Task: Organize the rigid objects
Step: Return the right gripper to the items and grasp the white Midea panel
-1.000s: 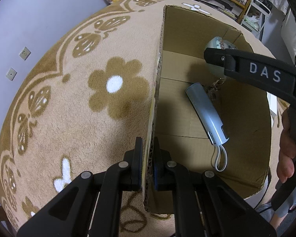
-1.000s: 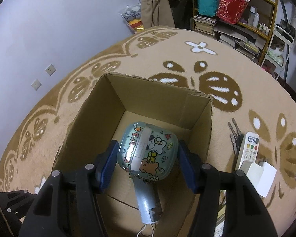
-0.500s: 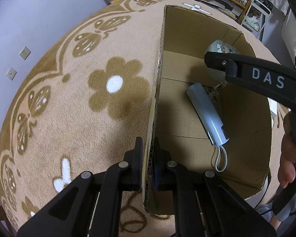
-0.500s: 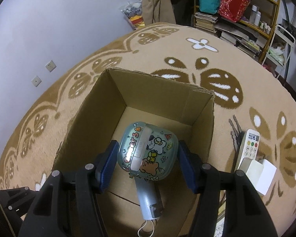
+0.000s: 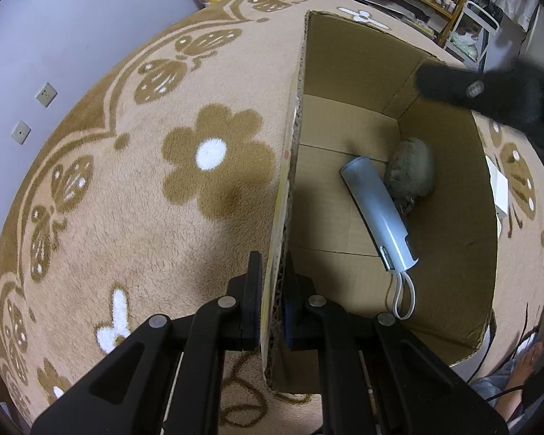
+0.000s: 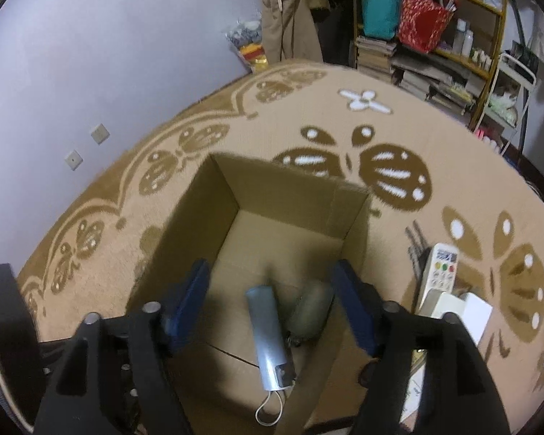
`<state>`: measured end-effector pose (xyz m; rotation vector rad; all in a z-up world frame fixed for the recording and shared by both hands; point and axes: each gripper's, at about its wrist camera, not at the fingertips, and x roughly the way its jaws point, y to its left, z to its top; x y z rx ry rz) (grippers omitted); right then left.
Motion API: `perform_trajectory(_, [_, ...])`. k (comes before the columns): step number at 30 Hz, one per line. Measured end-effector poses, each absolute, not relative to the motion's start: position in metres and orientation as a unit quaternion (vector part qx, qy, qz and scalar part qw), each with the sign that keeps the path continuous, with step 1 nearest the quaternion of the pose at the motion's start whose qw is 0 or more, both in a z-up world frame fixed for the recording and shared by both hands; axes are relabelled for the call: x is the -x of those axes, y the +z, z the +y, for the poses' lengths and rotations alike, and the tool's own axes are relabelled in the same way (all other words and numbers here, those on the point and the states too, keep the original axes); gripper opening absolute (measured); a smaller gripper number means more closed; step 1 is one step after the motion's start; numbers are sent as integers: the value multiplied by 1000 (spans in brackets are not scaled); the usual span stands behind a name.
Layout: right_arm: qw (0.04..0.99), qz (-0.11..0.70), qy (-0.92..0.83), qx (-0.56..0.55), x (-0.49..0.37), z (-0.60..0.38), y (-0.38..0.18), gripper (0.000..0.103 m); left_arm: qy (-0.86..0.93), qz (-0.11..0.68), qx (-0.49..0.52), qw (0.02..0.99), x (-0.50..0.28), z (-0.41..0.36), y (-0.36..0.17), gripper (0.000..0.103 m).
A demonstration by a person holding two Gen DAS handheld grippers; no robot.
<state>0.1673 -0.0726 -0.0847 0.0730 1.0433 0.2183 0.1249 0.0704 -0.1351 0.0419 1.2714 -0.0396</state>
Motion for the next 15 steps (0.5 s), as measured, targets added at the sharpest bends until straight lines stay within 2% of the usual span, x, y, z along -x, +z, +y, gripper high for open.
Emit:
perform_trajectory(4, [875, 474, 88, -51, -158, -87, -67, 97, -19, 593, -21, 804, -125, 70, -136, 10])
perform_trajectory(9, [889, 453, 62, -36, -146, -107, -54, 103, -19, 594, -22, 804, -125, 71, -136, 10])
perform_trajectory(15, [890, 456, 19, -23, -135, -138, -56, 103, -19, 594, -23, 804, -125, 71, -137, 10])
